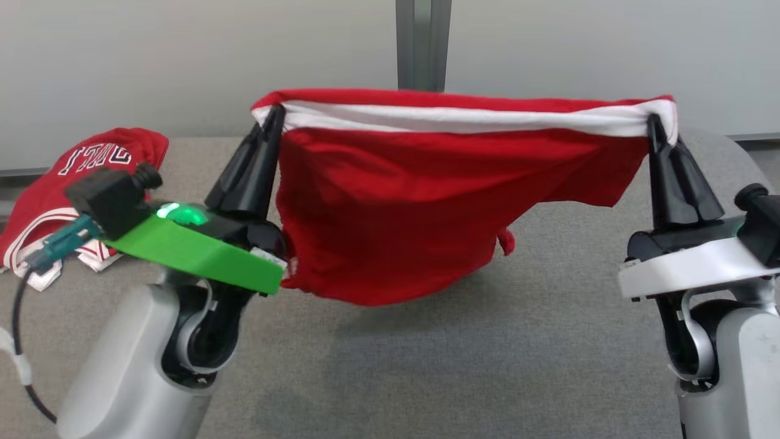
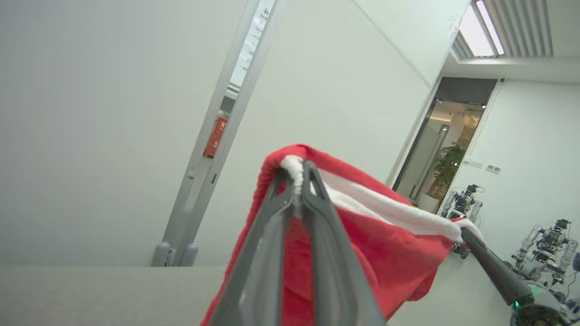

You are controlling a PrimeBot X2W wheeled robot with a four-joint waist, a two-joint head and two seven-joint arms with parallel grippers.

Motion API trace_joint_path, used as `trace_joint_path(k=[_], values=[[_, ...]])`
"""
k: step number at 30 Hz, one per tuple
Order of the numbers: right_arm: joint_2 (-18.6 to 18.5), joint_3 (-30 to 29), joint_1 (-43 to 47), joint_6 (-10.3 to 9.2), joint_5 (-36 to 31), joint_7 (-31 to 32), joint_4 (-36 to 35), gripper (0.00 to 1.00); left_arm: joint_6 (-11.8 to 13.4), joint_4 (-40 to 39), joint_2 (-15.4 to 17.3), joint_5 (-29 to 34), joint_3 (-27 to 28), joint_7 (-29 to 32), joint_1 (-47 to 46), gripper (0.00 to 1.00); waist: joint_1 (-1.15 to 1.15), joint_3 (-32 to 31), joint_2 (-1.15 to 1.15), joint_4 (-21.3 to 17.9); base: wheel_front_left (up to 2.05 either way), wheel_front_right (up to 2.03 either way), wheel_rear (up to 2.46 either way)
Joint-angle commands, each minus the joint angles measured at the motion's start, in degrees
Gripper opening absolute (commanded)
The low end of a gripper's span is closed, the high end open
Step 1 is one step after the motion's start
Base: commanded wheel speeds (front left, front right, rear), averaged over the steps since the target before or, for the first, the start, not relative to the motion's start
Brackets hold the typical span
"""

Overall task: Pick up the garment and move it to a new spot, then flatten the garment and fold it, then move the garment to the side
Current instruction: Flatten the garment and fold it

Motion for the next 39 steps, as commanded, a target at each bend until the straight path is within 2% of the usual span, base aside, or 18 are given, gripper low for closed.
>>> trace_joint_path(k=[1, 4, 8, 11, 14, 18, 23, 27, 31, 34, 39], values=[[-0.17, -0.26, 0.92, -0.08, -0.45, 1.10, -3.13, 0.00, 1.13, -3.33, 1.20, -0.51, 0.68, 1.36, -1.22, 0.00, 0.00, -2.12, 0.00, -0.71, 0.00, 0.00, 0.00], [-0.18, -0.43, 1.03, -0.08, -0.92, 3.77, -10.21, 0.00, 3.32, -9.95, 3.03, -1.31, 1.81, 5.02, -2.98, 0.00, 0.00, -2.57, 0.00, -1.14, 0.00, 0.00, 0.00], [-0.19, -0.37, 0.36, -0.08, -1.78, 6.59, -15.53, 0.00, 5.30, -13.98, 5.85, 0.38, 2.09, 8.89, -5.90, 0.00, 0.00, -2.32, 0.00, -1.69, 0.00, 0.00, 0.00], [-0.30, -0.09, -0.03, -0.08, -1.97, 8.11, -16.57, 0.00, 6.07, -14.23, 6.36, 0.36, 1.80, 10.58, -7.46, 0.00, 0.00, -1.35, 0.00, -2.15, 0.00, 0.00, 0.00], [-0.26, 0.73, -0.88, -0.08, -0.61, 9.26, -14.75, 0.00, 6.22, -12.30, 6.28, 0.39, 1.25, 11.84, -8.77, 0.00, 0.00, 0.34, 0.00, -2.68, 0.00, 0.00, 0.00], [-1.25, 2.50, -4.65, -0.08, 0.68, 9.37, -8.93, 0.00, 5.57, -8.30, 5.97, 0.32, 0.66, 13.10, -11.90, 0.00, 0.00, 4.56, 0.00, -3.66, 0.00, 0.00, 0.00], [-2.78, 5.12, -19.06, -0.08, 0.60, 6.45, 2.89, 0.00, 4.22, 0.82, 5.39, 1.91, 1.66, 13.73, -22.53, 0.00, 0.00, 12.34, 0.00, -5.69, 0.00, 0.00, 0.00], [-2.02, 4.30, -34.61, -0.08, -2.88, 0.45, 15.09, 0.00, 2.92, 10.52, 2.99, 3.75, 3.62, 9.95, -34.26, 0.00, 0.00, 17.30, 0.00, -7.29, 0.00, 0.00, 0.00], [-0.61, 3.54, -44.30, -0.08, -6.03, -5.51, 25.14, 0.00, 0.94, 19.54, 1.21, 4.76, 5.32, 4.50, -41.52, 0.00, 0.00, 21.42, 0.00, -8.15, 0.00, 0.00, 0.00], [-0.28, 3.81, -46.08, -0.08, -6.57, -9.61, 30.36, 0.00, -0.78, 24.47, 0.36, 5.27, 5.38, 0.95, -42.65, 0.00, 0.00, 23.99, 0.00, -8.42, 0.00, 0.00, 0.00], [-0.11, 8.39, -41.89, -0.08, -3.10, -14.03, 36.94, 0.00, -3.19, 30.16, -0.15, 4.56, 3.88, -3.10, -37.22, 0.00, 0.00, 26.95, 0.00, -7.95, 0.00, 0.00, 0.00]])
